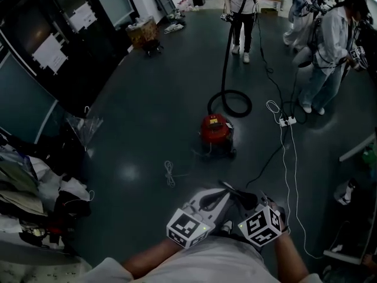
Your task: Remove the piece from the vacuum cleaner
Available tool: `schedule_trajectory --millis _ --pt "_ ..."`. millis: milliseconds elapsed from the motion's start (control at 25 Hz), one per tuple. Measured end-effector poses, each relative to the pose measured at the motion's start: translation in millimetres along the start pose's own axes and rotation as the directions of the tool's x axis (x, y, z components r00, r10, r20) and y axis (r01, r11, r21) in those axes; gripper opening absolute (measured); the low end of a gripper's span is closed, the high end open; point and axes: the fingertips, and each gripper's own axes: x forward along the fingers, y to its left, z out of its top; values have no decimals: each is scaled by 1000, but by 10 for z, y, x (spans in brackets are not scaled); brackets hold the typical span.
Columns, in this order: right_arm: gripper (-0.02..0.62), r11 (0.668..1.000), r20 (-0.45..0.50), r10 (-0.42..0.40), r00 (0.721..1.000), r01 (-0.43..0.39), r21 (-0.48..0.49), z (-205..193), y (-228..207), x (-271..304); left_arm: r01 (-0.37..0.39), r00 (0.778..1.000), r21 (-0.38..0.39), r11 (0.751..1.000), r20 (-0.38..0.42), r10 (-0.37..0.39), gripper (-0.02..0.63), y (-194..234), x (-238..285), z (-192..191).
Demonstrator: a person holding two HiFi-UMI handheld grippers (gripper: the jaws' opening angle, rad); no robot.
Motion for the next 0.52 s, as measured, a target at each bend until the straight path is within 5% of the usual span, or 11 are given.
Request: schedule_trajectory --millis 520 --pt "38 1000 -12 -6 1000 5 -21 5 -74 85 3 1000 -5 1000 0 -3 6 108 51 6"
